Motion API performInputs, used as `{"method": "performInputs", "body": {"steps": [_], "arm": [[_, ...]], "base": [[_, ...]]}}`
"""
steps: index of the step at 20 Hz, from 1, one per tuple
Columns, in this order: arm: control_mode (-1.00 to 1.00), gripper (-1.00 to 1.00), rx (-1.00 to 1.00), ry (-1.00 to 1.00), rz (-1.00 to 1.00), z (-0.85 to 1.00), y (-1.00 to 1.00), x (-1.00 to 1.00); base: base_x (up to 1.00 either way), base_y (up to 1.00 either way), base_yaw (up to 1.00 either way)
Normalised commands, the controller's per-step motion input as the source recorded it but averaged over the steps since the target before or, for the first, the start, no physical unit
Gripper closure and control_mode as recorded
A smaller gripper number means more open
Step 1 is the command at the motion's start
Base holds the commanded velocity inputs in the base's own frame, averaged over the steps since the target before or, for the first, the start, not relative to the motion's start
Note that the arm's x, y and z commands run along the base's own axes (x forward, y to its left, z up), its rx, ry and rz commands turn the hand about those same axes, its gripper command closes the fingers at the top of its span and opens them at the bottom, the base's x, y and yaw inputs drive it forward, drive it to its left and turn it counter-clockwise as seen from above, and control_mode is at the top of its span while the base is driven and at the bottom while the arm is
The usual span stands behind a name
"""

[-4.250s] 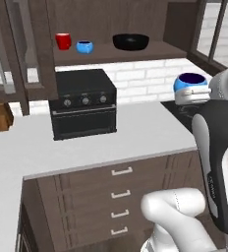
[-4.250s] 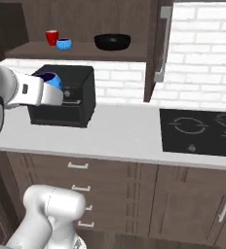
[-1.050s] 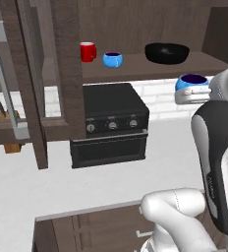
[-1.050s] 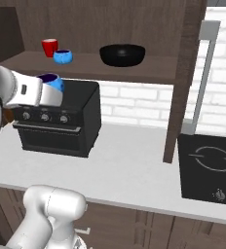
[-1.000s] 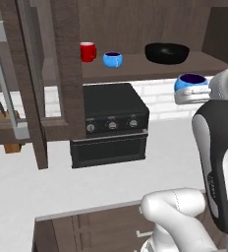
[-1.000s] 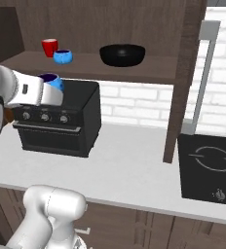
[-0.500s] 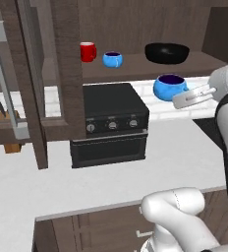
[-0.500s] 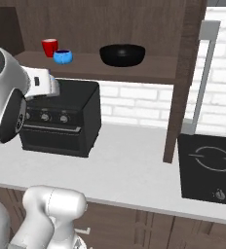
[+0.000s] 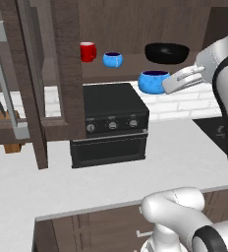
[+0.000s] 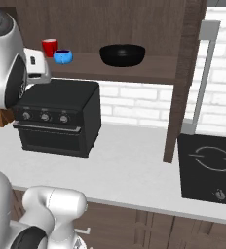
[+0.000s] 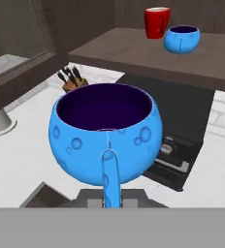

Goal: Gather all objects into one cabinet and sort the glasses and bowls to opposite sides.

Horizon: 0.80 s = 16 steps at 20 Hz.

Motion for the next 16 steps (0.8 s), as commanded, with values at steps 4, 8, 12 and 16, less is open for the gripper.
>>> {"method": "performInputs", "body": {"steps": [4,8,12,16], "arm": [[-1.0,1.0,0.0,-0.1,0.0,0.0,0.0,0.33],[-1.0,1.0,0.0,-0.24,0.0,-0.03,0.04,0.38],[-1.0,1.0,0.0,-0.15,0.0,-0.24,0.2,0.49],[-1.0,1.0,0.0,-0.02,0.0,-0.13,0.4,0.56]], "base": [[0.0,0.0,0.0],[0.0,0.0,0.0],[0.0,0.0,0.0],[0.0,0.0,0.0]]}}
